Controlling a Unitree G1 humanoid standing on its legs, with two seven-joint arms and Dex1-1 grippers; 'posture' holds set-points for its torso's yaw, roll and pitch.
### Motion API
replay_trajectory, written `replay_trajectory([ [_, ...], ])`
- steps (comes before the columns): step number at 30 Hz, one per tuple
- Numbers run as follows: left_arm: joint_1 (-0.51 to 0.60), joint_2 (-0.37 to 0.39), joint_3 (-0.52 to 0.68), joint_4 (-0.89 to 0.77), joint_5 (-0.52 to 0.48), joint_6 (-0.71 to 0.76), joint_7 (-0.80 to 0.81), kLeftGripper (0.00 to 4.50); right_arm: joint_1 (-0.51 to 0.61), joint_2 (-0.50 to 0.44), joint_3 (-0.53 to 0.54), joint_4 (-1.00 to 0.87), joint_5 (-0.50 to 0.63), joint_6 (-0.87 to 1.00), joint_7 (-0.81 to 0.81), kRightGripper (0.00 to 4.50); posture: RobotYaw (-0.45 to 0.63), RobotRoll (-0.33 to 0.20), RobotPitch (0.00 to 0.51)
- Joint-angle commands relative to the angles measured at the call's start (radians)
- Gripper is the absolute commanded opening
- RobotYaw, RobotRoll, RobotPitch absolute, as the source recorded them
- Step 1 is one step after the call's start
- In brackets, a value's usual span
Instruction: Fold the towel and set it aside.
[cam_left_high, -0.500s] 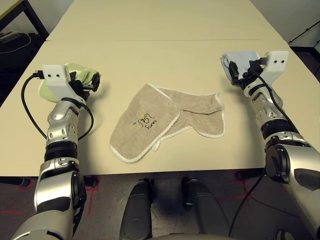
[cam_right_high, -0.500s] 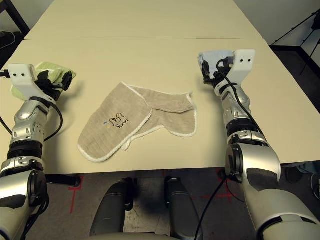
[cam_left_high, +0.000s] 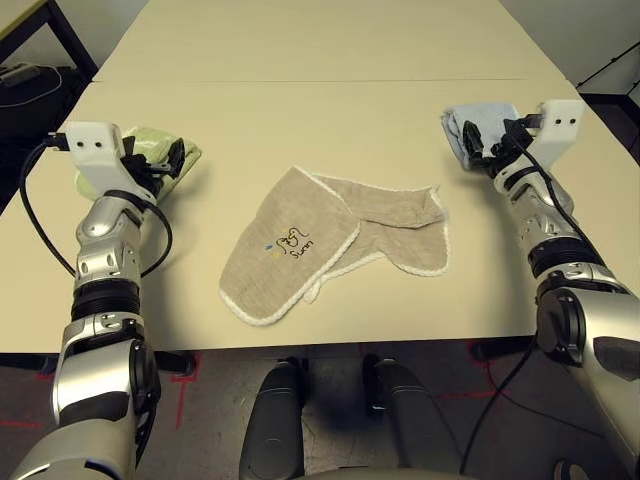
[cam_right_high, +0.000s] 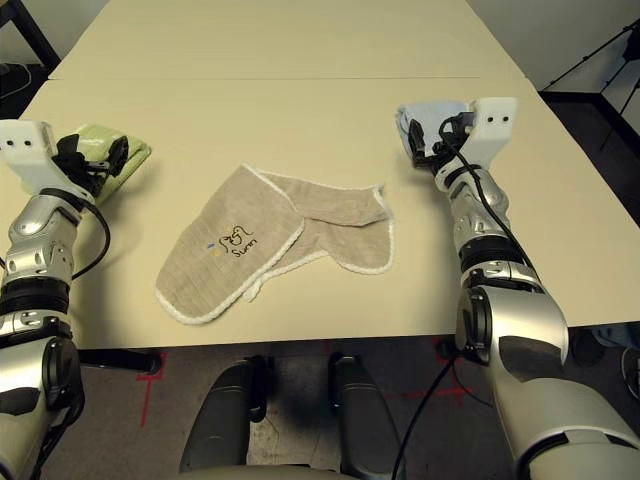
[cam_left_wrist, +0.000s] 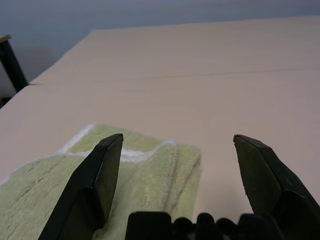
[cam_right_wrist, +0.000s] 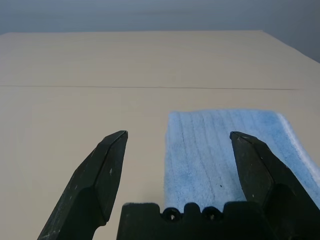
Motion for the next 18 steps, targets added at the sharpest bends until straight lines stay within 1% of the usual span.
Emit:
replay_trajectory([
  [1,-0.006,0.038,0.001,0.01,-0.043,0.045,-0.127,4.48,0.011,-0.008,-0.006,0.004,0.005,0.001,0.003,4.5,0.1,0.0,0.141],
  [6,0.007,0.104,0.006,0.017,-0.097,0.112,-0.32,4.48,0.011,-0.013,-0.006,0.001,0.005,0.004,0.009,4.5,0.1,0.0,0.142],
  [8,0.023,0.133,-0.004,-0.025,-0.133,0.179,-0.432,4.48,0.011,-0.017,-0.005,0.001,0.004,0.006,0.014,4.5,0.1,0.0,0.145],
  [10,0.033,0.152,-0.01,-0.056,-0.153,0.226,-0.499,4.48,0.011,-0.021,-0.005,0.001,0.004,0.008,0.018,4.5,0.11,0.0,0.147],
  [14,0.051,0.204,-0.054,-0.087,-0.159,0.283,-0.669,4.48,0.007,-0.021,-0.001,0.002,0.001,0.013,0.025,4.5,0.11,0.0,0.155],
  [18,0.066,0.225,-0.099,-0.093,-0.135,0.256,-0.778,4.48,0.005,-0.022,0.003,-0.002,-0.001,0.018,0.033,4.5,0.1,0.0,0.162],
])
